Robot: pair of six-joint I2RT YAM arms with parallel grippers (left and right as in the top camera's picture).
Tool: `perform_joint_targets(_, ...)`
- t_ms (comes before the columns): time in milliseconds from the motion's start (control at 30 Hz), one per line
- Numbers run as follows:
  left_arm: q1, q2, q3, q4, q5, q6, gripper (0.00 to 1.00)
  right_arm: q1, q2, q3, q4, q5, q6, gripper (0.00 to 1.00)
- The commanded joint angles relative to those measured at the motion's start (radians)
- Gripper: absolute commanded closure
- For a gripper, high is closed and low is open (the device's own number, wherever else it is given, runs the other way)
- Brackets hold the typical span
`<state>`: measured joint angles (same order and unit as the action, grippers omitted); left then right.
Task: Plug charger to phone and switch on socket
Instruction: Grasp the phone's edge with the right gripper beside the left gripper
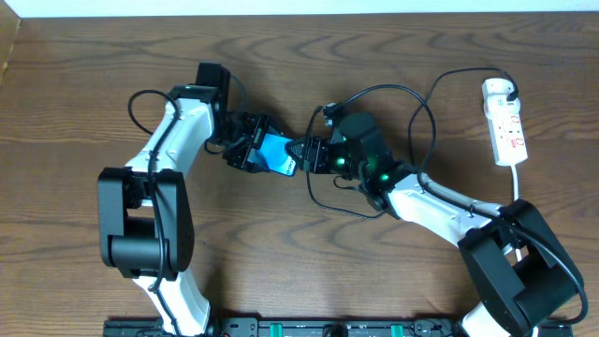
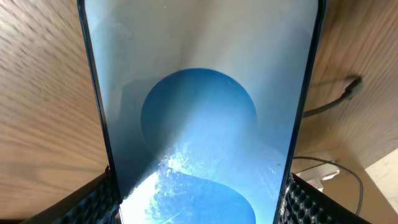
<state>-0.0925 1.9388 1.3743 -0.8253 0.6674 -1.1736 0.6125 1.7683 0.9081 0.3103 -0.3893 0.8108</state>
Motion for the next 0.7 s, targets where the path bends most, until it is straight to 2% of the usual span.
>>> perform_joint_targets(0, -0.021, -0.026, 0.005, 0.000, 0.028, -0.015, 0.27, 0.020, 0.001, 0.013, -0.012, 0.051, 0.005, 0.46)
perform_joint_targets(233, -0.049, -0.026, 0.005, 0.001, 0.028, -0.018, 0.27, 0.047, 0.020, 0.013, -0.029, 0.111, 0.056, 0.55)
perform_joint_targets(433, -0.061, -0.026, 0.005, 0.001, 0.021, -0.018, 0.27, 0.058, 0.098, 0.013, 0.024, 0.105, 0.105, 0.60)
perform_joint_targets(667, -0.061, -0.026, 0.005, 0.000, 0.021, -0.018, 0.27, 0.059, 0.109, 0.013, 0.044, 0.107, 0.109, 0.74)
